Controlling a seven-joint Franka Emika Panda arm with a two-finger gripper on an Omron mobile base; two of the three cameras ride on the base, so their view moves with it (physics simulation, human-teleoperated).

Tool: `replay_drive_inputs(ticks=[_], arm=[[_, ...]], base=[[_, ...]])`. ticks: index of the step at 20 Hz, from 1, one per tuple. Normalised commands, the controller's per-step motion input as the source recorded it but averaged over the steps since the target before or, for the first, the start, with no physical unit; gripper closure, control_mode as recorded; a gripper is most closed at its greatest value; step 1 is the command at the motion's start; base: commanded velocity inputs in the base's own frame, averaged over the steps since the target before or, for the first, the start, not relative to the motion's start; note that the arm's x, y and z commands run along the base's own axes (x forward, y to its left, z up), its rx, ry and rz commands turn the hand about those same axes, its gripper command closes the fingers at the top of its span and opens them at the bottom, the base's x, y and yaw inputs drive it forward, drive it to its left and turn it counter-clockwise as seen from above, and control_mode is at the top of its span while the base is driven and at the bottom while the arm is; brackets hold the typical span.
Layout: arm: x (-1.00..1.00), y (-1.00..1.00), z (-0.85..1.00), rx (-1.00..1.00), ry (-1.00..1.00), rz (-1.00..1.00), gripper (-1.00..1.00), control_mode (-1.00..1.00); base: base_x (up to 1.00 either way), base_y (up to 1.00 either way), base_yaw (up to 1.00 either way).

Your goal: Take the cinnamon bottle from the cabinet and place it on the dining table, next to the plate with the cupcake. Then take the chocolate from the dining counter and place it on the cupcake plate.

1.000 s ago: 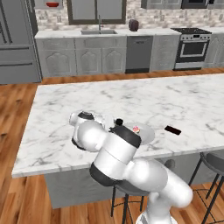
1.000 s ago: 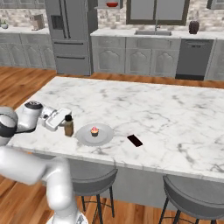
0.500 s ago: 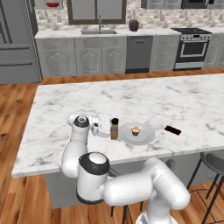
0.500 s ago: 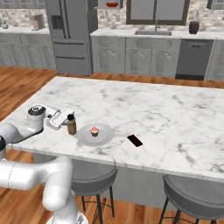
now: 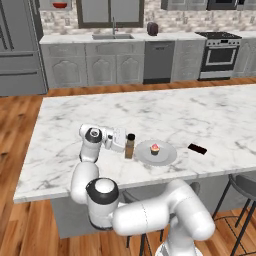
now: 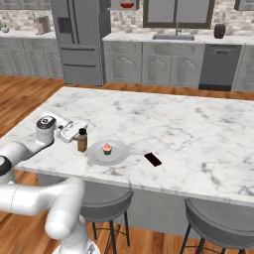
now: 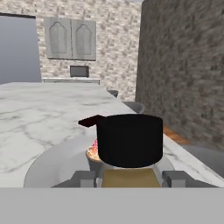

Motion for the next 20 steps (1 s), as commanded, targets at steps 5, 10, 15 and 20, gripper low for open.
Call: replay_drive_inputs(ticks=[5,10,15,20], arm=[[0.15,0.2,-0.38,0.0,0.0,0.01,1.0,-1.0],[0.1,0.24,-0.5,0.0,0.0,0.0,1.0,-1.0],[0.1,0.12,-0.49,0.0,0.0,0.0,1.0,-1.0],[0.04,0.06,-0.45,0.0,0.0,0.0,1.0,-1.0]], base=[[0.0,0.0,0.0],[0.0,0.0,0.0],[0.0,0.0,0.0],[0.0,0.0,0.0]])
